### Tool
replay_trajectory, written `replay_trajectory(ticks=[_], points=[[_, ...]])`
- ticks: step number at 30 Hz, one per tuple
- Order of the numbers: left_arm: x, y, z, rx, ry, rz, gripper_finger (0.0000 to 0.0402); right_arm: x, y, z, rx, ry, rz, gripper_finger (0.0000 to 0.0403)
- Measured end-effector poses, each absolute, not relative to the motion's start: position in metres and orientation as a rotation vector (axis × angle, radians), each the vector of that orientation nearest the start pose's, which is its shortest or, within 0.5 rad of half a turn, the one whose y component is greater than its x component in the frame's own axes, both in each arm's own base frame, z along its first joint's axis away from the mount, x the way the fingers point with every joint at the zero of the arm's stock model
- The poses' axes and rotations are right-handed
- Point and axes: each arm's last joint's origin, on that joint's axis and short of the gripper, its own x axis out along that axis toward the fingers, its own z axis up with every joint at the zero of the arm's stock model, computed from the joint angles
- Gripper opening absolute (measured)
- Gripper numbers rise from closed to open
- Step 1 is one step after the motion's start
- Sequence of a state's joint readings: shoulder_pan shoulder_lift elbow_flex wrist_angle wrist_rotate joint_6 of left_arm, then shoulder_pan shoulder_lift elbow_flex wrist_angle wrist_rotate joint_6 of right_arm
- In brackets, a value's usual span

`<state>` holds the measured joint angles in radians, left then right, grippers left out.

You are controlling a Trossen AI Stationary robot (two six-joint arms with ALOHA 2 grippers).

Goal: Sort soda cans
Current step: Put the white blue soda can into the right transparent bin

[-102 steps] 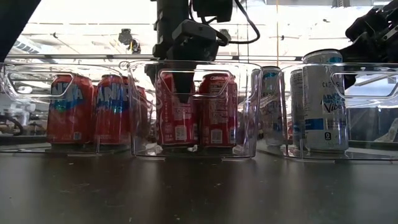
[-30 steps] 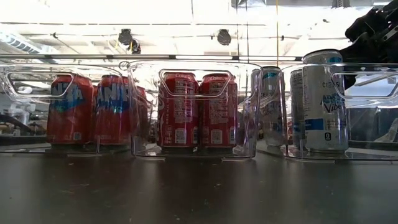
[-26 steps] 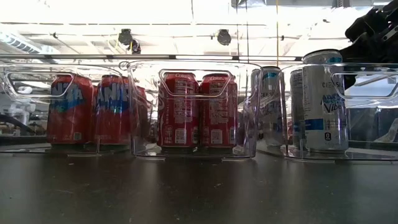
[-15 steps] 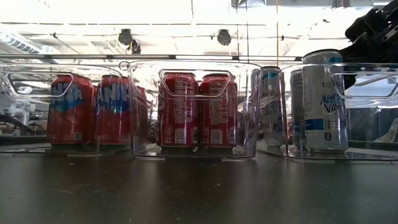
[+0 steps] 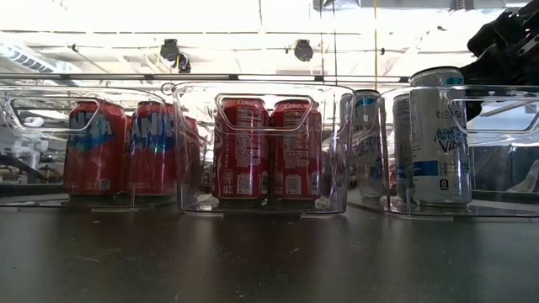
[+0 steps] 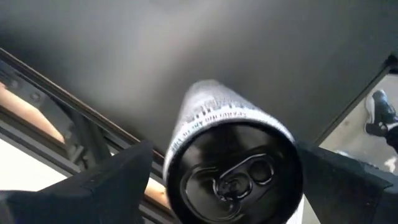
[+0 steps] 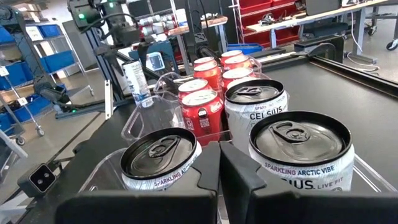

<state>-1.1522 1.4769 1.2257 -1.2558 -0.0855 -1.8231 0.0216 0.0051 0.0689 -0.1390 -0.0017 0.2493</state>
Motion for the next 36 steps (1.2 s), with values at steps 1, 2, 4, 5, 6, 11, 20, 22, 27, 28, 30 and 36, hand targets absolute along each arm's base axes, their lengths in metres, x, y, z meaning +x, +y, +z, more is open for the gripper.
replay_trajectory(ticks=[1,2,4,5,6,11,20,22,27,28,30,36], points=[[0.105,-0.231,0.264,-0.57,1.425,0.47,0.038,0.093,0.002,0.173,0.249,0.078,0.014,0.0004],[0.105,-0.232,0.262,-0.574,1.433,0.464,0.038,0.093,0.002,0.173,0.248,0.078,0.014,0.0004],[0.105,-0.233,0.259,-0.583,1.442,0.455,0.0378,0.093,0.002,0.173,0.249,0.078,0.014,0.0004],[0.106,-0.233,0.257,-0.585,1.442,0.449,0.0374,0.093,0.002,0.173,0.249,0.078,0.013,0.0004],[0.106,-0.234,0.257,-0.587,1.441,0.444,0.0369,0.093,0.002,0.173,0.248,0.078,0.013,0.0004],[0.108,-0.233,0.257,-0.586,1.441,0.437,0.0318,0.093,0.002,0.173,0.249,0.078,0.013,0.0004],[0.12,-0.234,0.259,-0.658,1.425,0.416,0.0268,0.093,0.002,0.173,0.249,0.078,0.013,0.0004],[0.128,-0.233,0.262,-0.679,1.415,0.402,0.0268,0.093,0.002,0.173,0.249,0.078,0.013,0.0004],[0.153,-0.225,0.277,-0.704,1.347,0.356,0.027,0.093,0.002,0.173,0.249,0.078,0.013,0.0004],[0.159,-0.222,0.282,-0.705,1.313,0.349,0.027,0.093,0.002,0.173,0.248,0.078,0.013,0.0004],[0.172,-0.215,0.29,-0.701,1.262,0.335,0.027,0.093,0.002,0.173,0.249,0.078,0.013,0.0004],[0.225,-0.197,0.312,-0.741,1.104,0.158,0.027,0.093,0.002,0.173,0.249,0.078,0.013,0.0004]])
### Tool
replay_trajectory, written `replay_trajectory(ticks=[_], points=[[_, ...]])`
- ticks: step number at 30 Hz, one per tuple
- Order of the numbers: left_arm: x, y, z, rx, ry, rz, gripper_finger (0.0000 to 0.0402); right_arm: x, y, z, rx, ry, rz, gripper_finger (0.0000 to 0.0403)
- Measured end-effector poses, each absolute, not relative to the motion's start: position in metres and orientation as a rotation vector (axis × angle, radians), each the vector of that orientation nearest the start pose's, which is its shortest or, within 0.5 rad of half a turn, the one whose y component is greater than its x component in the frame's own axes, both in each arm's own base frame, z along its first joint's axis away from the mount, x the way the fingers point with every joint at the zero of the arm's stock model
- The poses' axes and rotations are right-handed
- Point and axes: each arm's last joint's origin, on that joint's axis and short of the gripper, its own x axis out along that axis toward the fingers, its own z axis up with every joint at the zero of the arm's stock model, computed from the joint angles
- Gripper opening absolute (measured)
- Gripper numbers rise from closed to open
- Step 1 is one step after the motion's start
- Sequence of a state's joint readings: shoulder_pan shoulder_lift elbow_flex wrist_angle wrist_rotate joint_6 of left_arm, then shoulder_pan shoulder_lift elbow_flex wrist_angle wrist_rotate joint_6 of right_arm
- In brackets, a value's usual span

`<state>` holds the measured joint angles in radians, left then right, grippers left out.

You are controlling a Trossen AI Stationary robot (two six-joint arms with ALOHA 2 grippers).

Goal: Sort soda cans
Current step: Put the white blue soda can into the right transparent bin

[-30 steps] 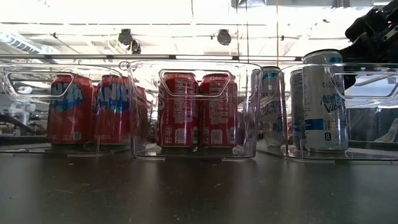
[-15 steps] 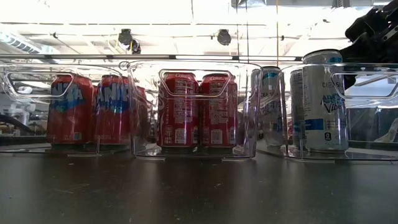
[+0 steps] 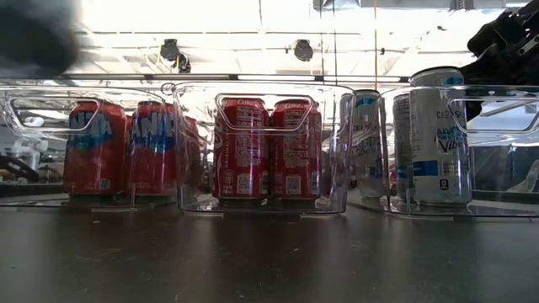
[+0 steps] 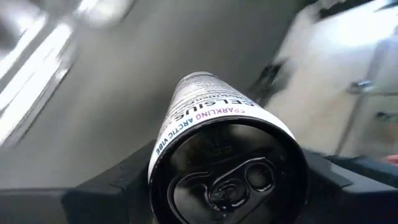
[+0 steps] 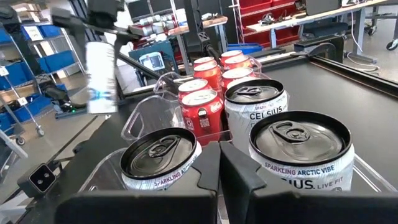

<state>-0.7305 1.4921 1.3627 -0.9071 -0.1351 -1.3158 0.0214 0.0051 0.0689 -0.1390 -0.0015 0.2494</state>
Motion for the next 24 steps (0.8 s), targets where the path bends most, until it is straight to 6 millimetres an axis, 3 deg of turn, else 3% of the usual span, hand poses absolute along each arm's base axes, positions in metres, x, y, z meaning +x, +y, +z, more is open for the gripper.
replay_trajectory(ticks=[5,14,19,24], points=[[0.282,-0.188,0.316,-0.719,0.972,0.077,0.0271,0.093,0.002,0.173,0.249,0.078,0.013,0.0004],[0.376,-0.188,0.32,-0.623,0.985,0.006,0.0271,0.093,0.002,0.173,0.249,0.078,0.013,0.0004],[0.406,-0.182,0.317,-0.61,1.061,0.078,0.0271,0.093,0.002,0.173,0.248,0.078,0.014,0.0004],[0.42,-0.175,0.309,-0.606,1.127,0.146,0.0271,0.093,0.002,0.173,0.248,0.078,0.013,0.0004]])
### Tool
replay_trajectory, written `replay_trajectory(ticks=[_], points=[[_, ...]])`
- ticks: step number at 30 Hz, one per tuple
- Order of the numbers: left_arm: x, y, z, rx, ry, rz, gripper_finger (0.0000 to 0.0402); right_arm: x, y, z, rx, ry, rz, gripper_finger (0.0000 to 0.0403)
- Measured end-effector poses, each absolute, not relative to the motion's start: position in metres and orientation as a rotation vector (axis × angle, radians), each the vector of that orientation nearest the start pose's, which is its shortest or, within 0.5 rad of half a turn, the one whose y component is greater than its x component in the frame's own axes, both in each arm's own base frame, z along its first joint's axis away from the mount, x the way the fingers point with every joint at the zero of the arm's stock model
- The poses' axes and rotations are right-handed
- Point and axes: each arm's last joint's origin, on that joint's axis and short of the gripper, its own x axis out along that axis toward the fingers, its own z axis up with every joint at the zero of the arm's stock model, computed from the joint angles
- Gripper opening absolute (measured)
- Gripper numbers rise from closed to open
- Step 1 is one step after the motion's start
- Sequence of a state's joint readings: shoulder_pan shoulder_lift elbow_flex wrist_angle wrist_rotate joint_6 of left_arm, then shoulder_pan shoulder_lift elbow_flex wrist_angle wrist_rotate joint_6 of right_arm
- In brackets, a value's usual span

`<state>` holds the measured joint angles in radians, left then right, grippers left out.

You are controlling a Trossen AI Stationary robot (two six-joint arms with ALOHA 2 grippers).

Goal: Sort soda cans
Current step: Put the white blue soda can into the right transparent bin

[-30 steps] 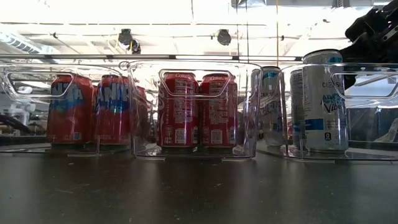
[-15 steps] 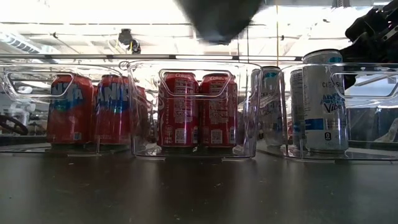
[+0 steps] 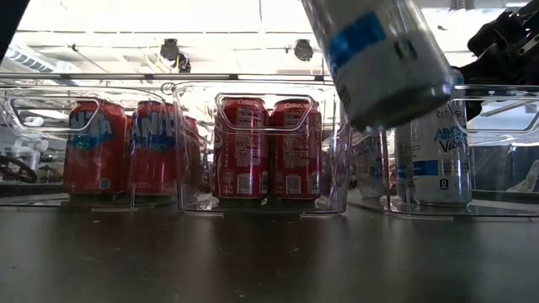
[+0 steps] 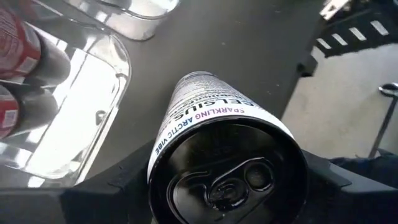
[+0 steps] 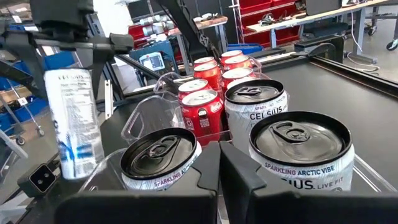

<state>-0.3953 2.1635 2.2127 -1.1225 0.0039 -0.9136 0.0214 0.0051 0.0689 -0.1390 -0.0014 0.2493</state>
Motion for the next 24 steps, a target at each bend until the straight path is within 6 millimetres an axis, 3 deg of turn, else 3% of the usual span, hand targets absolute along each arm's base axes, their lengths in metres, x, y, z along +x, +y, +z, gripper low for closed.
replay_trajectory(ticks=[9,19,24], points=[[0.424,-0.174,0.282,-0.647,1.291,0.277,0.0271,0.093,0.002,0.173,0.249,0.078,0.014,0.0004],[0.424,-0.178,0.278,-0.657,1.282,0.312,0.0273,0.093,0.002,0.173,0.248,0.078,0.013,0.0004],[0.428,-0.179,0.278,-0.671,1.253,0.291,0.0296,0.093,0.002,0.173,0.249,0.078,0.013,0.0004]])
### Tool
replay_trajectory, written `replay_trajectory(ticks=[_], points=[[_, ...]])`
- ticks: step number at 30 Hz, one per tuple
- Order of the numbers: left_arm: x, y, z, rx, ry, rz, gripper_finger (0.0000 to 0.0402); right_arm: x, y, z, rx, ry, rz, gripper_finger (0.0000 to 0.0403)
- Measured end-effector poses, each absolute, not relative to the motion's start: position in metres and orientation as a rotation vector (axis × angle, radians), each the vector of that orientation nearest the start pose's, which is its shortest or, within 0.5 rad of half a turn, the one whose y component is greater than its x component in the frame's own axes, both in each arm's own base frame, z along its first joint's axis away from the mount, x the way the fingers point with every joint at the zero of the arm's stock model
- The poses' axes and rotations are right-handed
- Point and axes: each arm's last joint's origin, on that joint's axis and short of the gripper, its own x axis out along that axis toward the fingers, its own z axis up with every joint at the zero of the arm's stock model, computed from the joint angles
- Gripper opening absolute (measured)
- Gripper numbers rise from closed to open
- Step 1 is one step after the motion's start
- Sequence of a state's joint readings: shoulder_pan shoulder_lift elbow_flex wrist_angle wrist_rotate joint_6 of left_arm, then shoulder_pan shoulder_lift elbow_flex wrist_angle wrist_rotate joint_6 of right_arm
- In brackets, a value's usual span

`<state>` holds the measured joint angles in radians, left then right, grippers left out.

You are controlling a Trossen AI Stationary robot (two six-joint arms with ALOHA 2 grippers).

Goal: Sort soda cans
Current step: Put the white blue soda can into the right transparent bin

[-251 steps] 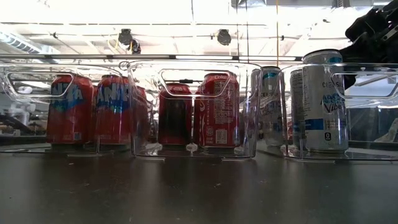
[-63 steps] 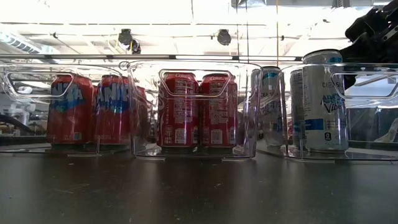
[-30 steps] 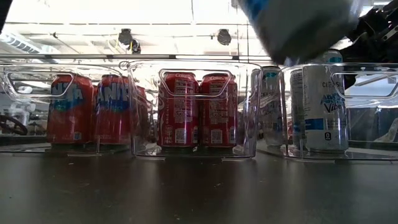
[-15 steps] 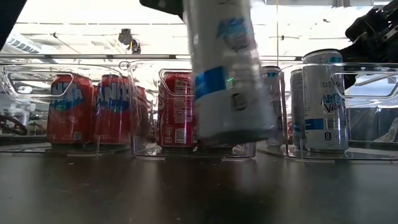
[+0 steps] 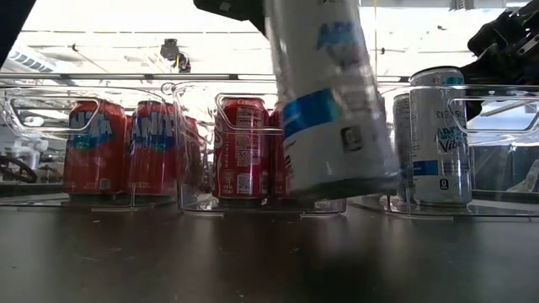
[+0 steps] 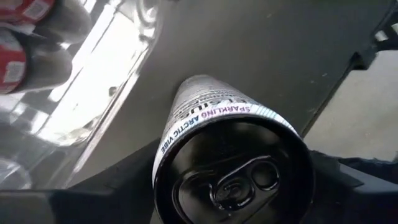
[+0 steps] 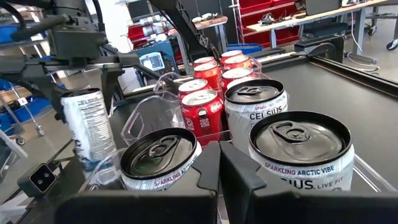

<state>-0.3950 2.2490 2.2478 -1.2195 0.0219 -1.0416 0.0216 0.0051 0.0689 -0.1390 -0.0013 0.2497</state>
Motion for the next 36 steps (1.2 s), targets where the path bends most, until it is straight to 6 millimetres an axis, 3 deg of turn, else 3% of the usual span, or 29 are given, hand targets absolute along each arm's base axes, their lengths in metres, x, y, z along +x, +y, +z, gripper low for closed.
replay_trajectory(ticks=[7,36], points=[[0.432,-0.18,0.28,-0.677,1.194,0.283,0.0318,0.093,0.002,0.173,0.249,0.078,0.014,0.0004],[0.438,-0.191,0.284,-0.764,1.158,0.177,0.0321,0.093,0.002,0.173,0.248,0.078,0.013,0.0004]])
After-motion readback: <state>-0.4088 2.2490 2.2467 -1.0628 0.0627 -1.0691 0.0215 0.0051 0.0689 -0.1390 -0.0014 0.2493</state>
